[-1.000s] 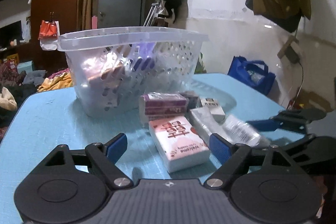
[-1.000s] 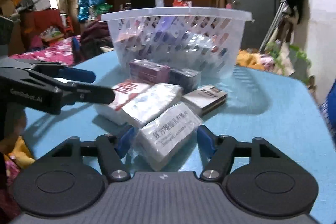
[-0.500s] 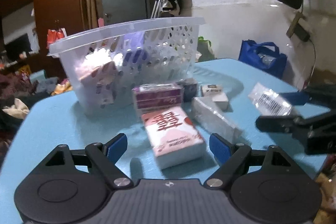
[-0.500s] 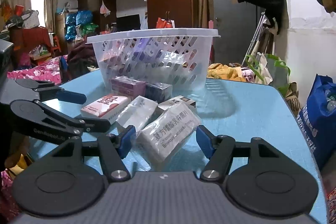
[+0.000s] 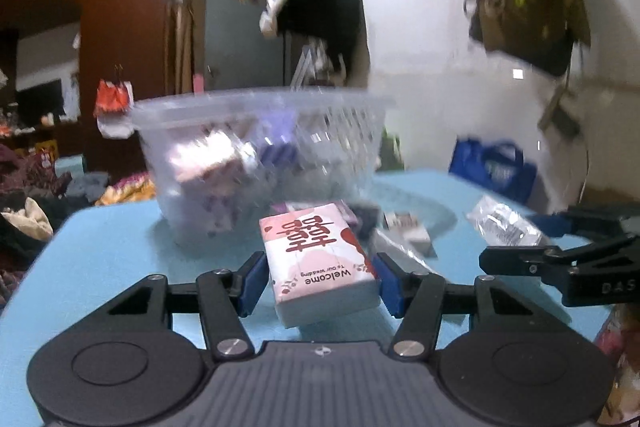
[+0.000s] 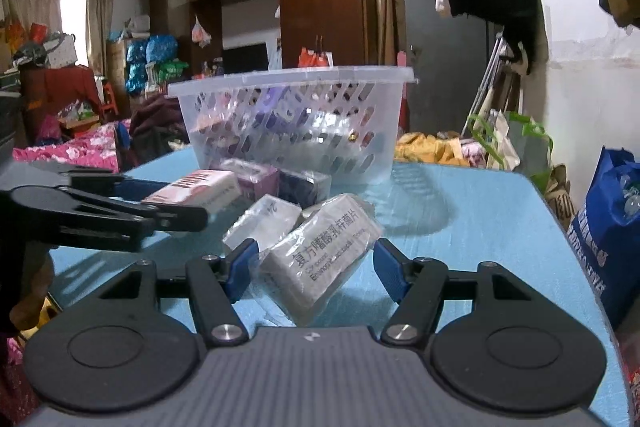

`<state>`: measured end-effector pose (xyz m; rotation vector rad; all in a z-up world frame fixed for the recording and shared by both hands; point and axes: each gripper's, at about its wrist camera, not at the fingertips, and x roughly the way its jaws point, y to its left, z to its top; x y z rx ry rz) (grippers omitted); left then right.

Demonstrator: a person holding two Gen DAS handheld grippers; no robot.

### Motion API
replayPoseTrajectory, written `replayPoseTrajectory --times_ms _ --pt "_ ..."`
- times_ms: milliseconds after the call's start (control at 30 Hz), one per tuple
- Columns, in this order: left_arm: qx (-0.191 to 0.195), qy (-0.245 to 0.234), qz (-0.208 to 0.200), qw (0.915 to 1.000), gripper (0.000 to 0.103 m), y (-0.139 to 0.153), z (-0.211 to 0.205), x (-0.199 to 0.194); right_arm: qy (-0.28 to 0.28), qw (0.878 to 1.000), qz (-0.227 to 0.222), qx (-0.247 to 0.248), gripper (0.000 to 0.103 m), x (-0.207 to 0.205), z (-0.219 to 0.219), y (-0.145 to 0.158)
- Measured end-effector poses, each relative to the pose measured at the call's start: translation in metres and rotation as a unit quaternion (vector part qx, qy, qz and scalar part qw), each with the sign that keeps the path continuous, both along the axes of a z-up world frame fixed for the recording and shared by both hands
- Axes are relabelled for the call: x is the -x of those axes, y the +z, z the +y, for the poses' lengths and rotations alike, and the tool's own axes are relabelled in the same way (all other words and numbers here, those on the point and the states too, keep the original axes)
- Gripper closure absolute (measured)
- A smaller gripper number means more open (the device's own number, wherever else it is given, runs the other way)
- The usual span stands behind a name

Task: Organize objects
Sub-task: 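Grasp a white-and-pink box with the left gripper while the right grasps a white packet, then carry both items over the basket and release them inside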

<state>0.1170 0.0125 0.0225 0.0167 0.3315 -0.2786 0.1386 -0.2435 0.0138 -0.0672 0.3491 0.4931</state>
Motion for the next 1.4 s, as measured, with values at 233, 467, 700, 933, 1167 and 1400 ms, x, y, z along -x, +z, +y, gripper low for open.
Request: replayPoseTrajectory --times_ms 233,467,700,933,1167,1400 --pt "0.026 0.016 -0.05 0.9983 0.042 0.013 0.024 0.01 -0.002 0.999 -0.033 0.005 0.037 0.003 0.006 0.0" --pt "0.024 0.007 -0.055 0.9982 0.042 0.011 0.024 0.01 0.004 0.999 -0.032 0.007 0.045 0.0 0.009 0.001" --pt "0.037 0.0 -0.086 0.9956 0.042 0.017 0.031 0.019 -0.001 1.0 -0.031 -0.002 0.046 0.001 0.005 0.002" --pt "0.059 -0.002 -0.101 0.9931 0.042 0.037 0.039 0.016 0.002 0.999 -0.048 -0.019 0.046 0.004 0.004 0.018" --pt "0.061 0.016 -0.126 0.99 0.042 0.104 0.051 -0.021 -0.005 0.995 -0.104 -0.006 0.046 -0.02 0.031 0.08" --pt "0.057 0.032 -0.094 0.9934 0.042 0.142 0.049 -0.082 0.0 0.991 -0.132 -0.013 0.046 -0.069 0.061 0.119"
